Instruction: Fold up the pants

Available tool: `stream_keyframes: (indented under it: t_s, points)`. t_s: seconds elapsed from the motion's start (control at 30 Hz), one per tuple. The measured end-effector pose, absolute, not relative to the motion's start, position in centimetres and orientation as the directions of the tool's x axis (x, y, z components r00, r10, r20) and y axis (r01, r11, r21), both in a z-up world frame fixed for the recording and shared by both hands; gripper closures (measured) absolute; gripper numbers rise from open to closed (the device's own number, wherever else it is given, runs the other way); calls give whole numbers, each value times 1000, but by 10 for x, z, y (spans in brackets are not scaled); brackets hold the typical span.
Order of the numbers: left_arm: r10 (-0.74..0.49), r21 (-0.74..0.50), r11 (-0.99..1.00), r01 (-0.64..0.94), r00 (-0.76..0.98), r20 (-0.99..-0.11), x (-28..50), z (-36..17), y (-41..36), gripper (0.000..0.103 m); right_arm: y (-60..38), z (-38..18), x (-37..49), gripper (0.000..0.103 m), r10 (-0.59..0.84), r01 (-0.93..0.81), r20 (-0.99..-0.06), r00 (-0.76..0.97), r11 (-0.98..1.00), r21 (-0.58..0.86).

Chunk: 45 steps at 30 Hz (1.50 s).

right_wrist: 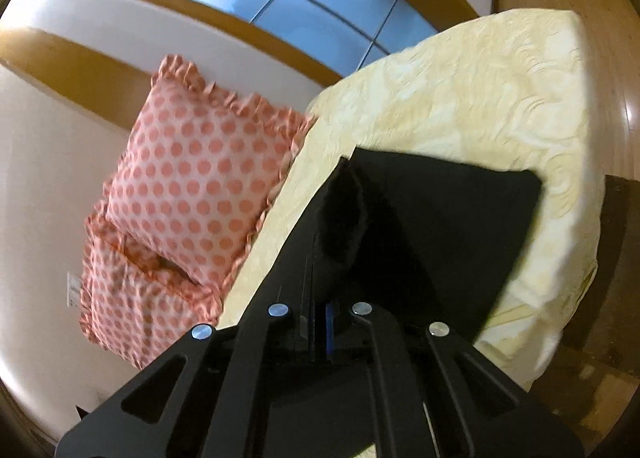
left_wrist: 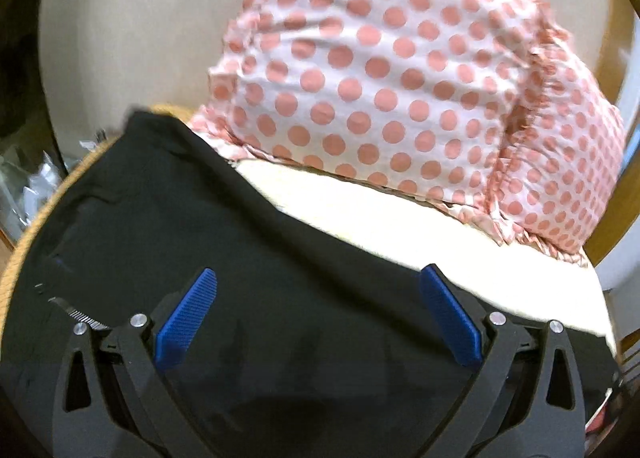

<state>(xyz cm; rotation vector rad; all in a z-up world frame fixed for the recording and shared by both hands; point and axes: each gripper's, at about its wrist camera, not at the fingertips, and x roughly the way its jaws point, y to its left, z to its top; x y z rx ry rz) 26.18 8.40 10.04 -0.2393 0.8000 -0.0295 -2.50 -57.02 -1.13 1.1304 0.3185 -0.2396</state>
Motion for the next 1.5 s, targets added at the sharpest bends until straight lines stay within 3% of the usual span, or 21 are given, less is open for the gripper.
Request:
stream_keyframes:
  t_s: [0.1, 0.3, 0.4, 0.43, 0.47, 0.53, 0.8, 0.9, 1.0, 1.13, 1.33, 1.4, 1.5]
  points:
    - [-126, -262, 958, -119, 646, -753, 301, 86, 90, 7, -574, -14, -29, 100, -27, 353, -373, 927, 393, 849]
    - [-75, -285, 911, -297, 562, -824, 362, 58, 126, 29, -579, -23, -26, 100, -3, 366, -394, 919, 375, 851]
    - [-41, -277, 881, -384, 521, -852, 378, 46, 149, 51, -579, -22, -25, 100, -2, 370, -401, 916, 387, 845]
    - [-52, -295, 868, -400, 517, -854, 379, 44, 156, 71, -579, -22, -24, 100, -2, 371, -402, 915, 390, 843]
    - [-78, -331, 847, -415, 519, -851, 375, 42, 167, 84, -579, -22, -23, 100, -1, 372, -404, 915, 392, 841]
    - [-112, -384, 822, -421, 541, -834, 361, 47, 179, 88, -581, -20, -20, 100, 2, 374, -409, 912, 404, 835]
    - [-98, -449, 853, -266, 764, -638, 177, 131, 198, 89, -596, 22, -12, 100, -59, 331, -349, 935, 495, 803]
    - [-71, -465, 839, -283, 791, -608, 94, 122, 203, 88, -600, 23, -18, 100, -87, 347, -352, 932, 494, 797]
    - [-35, -466, 808, -360, 761, -648, 35, 79, 202, 88, -600, 3, -19, 100, -98, 429, -439, 893, 476, 767]
    - [-53, -508, 755, -415, 734, -677, 15, 38, 206, 88, -603, -19, -19, 100, -68, 467, -489, 870, 437, 769]
    - [-25, -498, 771, -397, 762, -647, 22, 49, 205, 74, -605, -24, -18, 100, -58, 486, -517, 854, 441, 754]
    - [-24, -502, 768, -398, 765, -643, 28, 50, 204, 74, -609, -25, -11, 100, -37, 491, -530, 847, 439, 753]
    - [-38, -506, 771, -385, 766, -641, 28, 51, 204, 74, -608, 2, -13, 100, -62, 425, -459, 886, 505, 752]
